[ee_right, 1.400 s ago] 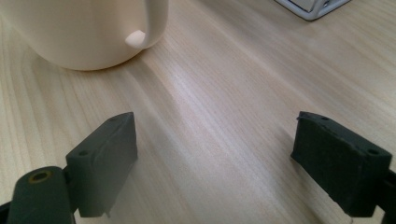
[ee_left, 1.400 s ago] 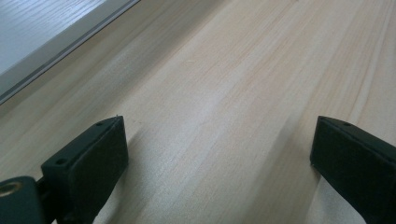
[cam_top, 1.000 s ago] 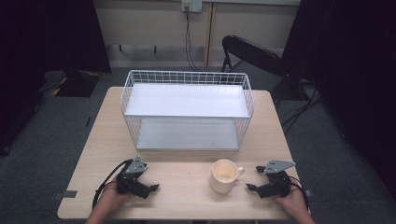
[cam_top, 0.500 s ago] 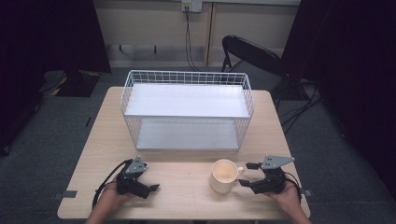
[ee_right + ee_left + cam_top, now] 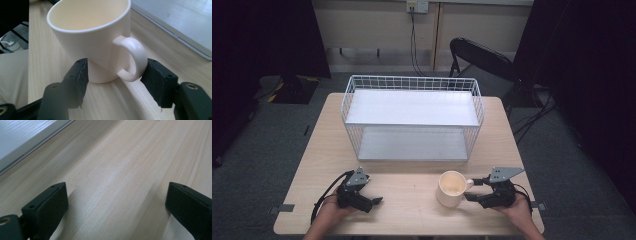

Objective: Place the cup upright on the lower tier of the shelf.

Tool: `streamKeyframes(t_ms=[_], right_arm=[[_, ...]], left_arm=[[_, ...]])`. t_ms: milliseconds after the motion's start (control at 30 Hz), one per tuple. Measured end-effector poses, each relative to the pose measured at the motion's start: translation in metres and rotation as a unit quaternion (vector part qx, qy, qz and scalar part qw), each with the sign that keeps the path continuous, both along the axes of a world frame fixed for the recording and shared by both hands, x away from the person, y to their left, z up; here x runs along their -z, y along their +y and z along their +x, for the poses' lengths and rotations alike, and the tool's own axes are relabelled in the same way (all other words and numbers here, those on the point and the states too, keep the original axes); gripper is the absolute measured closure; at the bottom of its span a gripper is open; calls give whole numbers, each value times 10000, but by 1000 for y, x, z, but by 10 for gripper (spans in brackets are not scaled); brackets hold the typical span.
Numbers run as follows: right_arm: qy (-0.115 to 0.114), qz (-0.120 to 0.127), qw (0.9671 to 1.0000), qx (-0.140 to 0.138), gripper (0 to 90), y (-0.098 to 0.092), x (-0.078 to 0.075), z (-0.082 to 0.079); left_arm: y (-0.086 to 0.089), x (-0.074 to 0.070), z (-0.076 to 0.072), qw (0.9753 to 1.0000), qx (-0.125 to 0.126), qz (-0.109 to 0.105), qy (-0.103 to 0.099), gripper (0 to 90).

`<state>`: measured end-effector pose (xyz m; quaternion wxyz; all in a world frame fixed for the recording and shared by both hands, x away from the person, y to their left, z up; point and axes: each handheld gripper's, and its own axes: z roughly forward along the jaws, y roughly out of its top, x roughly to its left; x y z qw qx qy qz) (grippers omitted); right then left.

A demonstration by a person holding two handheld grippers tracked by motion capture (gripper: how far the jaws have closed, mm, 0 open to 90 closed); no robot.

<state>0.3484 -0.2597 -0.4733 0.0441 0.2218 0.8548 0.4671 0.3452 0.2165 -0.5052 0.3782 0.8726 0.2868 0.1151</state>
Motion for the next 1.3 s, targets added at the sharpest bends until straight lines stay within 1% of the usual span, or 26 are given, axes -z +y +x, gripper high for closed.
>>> streamKeyframes(t_ms=[33, 67, 100, 133, 233, 267, 300, 333, 400, 467, 500, 533, 567, 633, 667, 800, 867, 933, 967, 1033, 1067, 1100, 1133, 1167, 1200, 1300], right_arm=[[0, 0, 10000, 0, 412, 0, 0, 0], [89, 32, 10000, -26, 482, -1, 0, -2], [89, 32, 10000, -26, 482, -1, 0, -2], [228, 71, 9997, -54, 518, -1, 1, -2], [357, 5, 9992, -162, 606, 1, 2, -4], [357, 5, 9992, -162, 606, 1, 2, -4], [394, -6, 9990, -188, 646, 2, 2, -5], [472, -32, 9985, -281, 732, 5, 2, -5], [494, -76, 9983, -290, 739, 7, 3, -5], [441, -112, 9986, -286, 750, 9, 2, -6], [353, -175, 9990, -229, 775, 9, 1, -7], [363, -183, 9991, -108, 799, 9, -2, -8], [334, -139, 9993, -11, 800, 9, -2, -8], [232, -204, 9995, 98, 801, 8, -2, -8], [232, -204, 9995, 98, 801, 8, -2, -8], [70, -224, 9994, 254, 806, 8, -4, -10], [28, -245, 9991, 352, 807, 8, -5, -10], [18, -243, 9990, 380, 807, 8, -5, -10], [-15, -229, 9985, 500, 809, 6, -7, -9], [-26, -220, 9982, 554, 810, 5, -7, -9], [-16, -185, 9974, 698, 810, 2, -8, -8], [-16, -185, 9974, 698, 810, 2, -8, -8], [5, -140, 9965, 823, 812, -1, -8, -7], [5, -140, 9965, 823, 812, -1, -8, -7], [30, -99, 9954, 952, 813, -5, -9, -6], [50, -37, 9943, 1063, 814, -7, -10, -5]], left_arm=[[0, 0, 0, 10000, 0, 0, 0, 40], [0, 0, 0, 10000, 1, 0, 1, 40], [0, 0, 0, 10000, 1, 0, 1, 40], [0, 0, 0, 10000, 0, 1, 1, 40], [0, 0, 0, 10000, 0, 0, 1, 40], [0, 0, 0, 10000, 0, 0, 1, 40], [0, 0, 0, 10000, 0, 0, 1, 40], [0, 0, 0, 10000, 1, 1, 1, 40], [0, 0, 0, 10000, 0, 1, 1, 40], [0, 0, 0, 10000, -1, -1, 2, 40], [0, 0, 0, 10000, 0, 0, 1, 40], [0, 0, 0, 10000, 4, 10, -9, 40], [0, 0, 0, 10000, 5, 11, -10, 40], [0, 0, 0, 10000, 4, 9, -8, 40], [0, 0, 0, 10000, 4, 9, -8, 40], [0, 0, 0, 10000, 4, 9, -9, 40], [0, 0, 0, 10000, -3, 0, 1, 40], [0, 0, 0, 10000, -3, -1, 1, 40], [0, 0, 0, 10000, 3, 8, -9, 40], [0, 0, 0, 10000, 2, 8, -9, 40], [0, 0, 0, 10000, -20, -17, -7, 40], [0, 0, 0, 10000, -20, -17, -7, 40], [0, 0, 0, 10000, -24, -19, -7, 40], [0, 0, 0, 10000, -24, -19, -7, 40], [0, 0, 0, 10000, -24, -20, -6, 40], [0, 0, 0, 10000, -31, -29, 3, 40]])
